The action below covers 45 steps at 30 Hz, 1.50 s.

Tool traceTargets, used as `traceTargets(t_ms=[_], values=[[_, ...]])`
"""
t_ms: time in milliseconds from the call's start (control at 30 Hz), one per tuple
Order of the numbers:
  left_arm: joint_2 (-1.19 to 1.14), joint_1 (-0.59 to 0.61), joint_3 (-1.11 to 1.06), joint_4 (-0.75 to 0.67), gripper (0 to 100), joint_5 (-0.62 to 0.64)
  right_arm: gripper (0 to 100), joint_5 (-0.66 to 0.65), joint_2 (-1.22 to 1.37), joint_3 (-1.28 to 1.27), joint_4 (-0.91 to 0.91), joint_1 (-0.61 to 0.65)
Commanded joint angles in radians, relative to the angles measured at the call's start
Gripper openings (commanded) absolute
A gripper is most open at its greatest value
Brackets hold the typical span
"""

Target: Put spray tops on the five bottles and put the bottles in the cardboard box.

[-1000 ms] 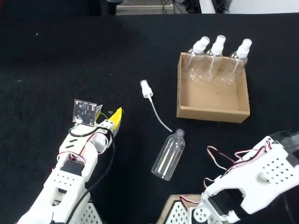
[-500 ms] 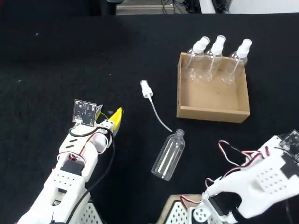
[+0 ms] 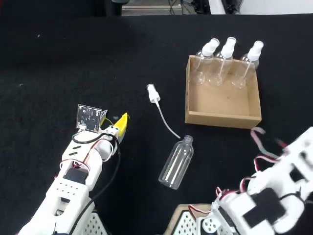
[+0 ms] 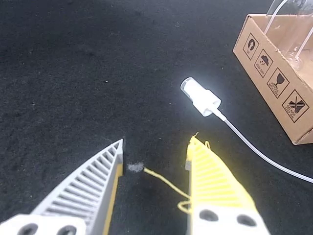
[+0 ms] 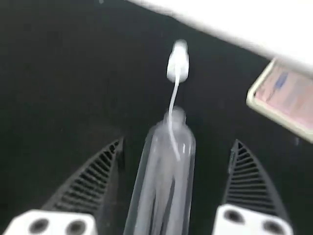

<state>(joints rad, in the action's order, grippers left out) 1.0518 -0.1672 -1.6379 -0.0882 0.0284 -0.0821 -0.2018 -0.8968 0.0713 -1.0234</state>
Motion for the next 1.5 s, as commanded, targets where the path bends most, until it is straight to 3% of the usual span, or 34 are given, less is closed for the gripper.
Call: traceTargets(t_ms=[0, 400, 667, 967, 1467], values=[[0.000, -0.008, 0.021, -0.025, 21, -0.009, 27.5, 0.014, -0.081, 0.219, 0.413, -0.002], [0.000, -0.010, 0.016, -0.025, 21, -0.089, 27.2, 0.023, 0.150, 0.595, 0.500, -0.051], [0.000, -0.010, 0.018, -0.025, 21, -0.092, 27.2, 0.026, 0.556, 1.090, 0.671, -0.051], [0.000, -0.010, 0.018, -0.025, 21, -0.092, 27.2, 0.120, 0.935, 1.690, 0.908, -0.051], [0.000, -0.010, 0.016, -0.025, 21, -0.092, 27.2, 0.121, 1.452, 2.439, 0.985, -0.046]])
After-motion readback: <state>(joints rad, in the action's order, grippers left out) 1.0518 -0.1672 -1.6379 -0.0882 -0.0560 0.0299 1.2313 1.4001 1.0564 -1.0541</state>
